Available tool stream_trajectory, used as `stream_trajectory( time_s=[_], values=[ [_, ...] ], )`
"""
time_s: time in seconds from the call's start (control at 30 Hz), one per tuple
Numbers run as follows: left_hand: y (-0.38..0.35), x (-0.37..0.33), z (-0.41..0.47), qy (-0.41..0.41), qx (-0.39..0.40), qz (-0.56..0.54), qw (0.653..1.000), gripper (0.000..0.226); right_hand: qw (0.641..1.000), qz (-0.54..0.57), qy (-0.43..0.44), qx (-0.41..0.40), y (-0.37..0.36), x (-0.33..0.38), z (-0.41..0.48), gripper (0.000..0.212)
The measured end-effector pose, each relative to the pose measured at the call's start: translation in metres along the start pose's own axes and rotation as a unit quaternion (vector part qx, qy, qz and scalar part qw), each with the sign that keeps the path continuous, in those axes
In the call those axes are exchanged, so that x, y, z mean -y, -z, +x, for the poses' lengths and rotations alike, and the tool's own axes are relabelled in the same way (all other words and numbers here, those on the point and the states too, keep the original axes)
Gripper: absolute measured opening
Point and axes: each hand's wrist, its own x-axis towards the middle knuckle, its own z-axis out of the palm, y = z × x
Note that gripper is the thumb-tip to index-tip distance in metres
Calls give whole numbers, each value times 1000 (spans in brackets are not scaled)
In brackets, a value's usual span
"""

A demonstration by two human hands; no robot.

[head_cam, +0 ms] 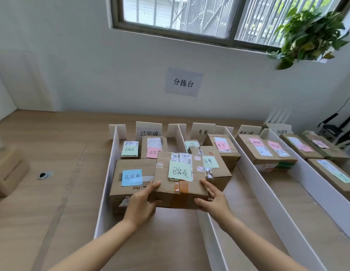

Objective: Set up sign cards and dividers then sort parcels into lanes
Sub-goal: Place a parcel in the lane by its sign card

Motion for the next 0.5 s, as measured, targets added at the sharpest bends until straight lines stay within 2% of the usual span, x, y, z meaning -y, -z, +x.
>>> stream_trajectory(
  time_s=[0.5],
  values=[
    [-42,-6,6,38,-10,24,999,67,999,-25,-16,41,26,-33,41,68]
  ],
)
